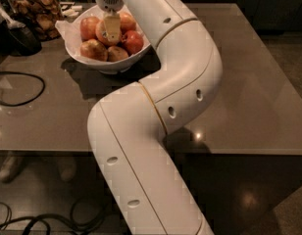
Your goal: Pick apple from white bowl
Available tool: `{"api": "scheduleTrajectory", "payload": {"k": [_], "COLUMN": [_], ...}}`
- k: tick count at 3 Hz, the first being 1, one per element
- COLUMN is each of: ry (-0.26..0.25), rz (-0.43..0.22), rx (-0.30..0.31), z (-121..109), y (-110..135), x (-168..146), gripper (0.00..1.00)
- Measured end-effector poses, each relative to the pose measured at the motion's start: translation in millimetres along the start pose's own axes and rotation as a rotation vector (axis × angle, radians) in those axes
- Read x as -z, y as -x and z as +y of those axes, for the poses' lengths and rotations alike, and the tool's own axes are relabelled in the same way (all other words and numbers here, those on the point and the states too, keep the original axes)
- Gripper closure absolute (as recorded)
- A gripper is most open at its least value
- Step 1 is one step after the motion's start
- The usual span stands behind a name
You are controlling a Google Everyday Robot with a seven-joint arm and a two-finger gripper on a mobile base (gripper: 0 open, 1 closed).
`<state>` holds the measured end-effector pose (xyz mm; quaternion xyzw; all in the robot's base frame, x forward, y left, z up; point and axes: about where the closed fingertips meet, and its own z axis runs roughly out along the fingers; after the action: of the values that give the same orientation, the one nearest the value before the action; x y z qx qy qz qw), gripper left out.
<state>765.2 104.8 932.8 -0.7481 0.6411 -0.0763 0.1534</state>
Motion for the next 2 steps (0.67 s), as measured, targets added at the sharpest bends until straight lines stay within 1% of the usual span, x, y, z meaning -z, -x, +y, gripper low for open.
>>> {"api": "scheduleTrajectory", "payload": {"k": [1,2], "ry": [-0.027,-0.057], "rz": [-0.017,-0.042], "rx": [-0.001,-0.024], "z": [-8.0,-13.4], "y": [4.4,7.3], "x": [-3.4,5.8], "gripper": [1.0,1.0]}}
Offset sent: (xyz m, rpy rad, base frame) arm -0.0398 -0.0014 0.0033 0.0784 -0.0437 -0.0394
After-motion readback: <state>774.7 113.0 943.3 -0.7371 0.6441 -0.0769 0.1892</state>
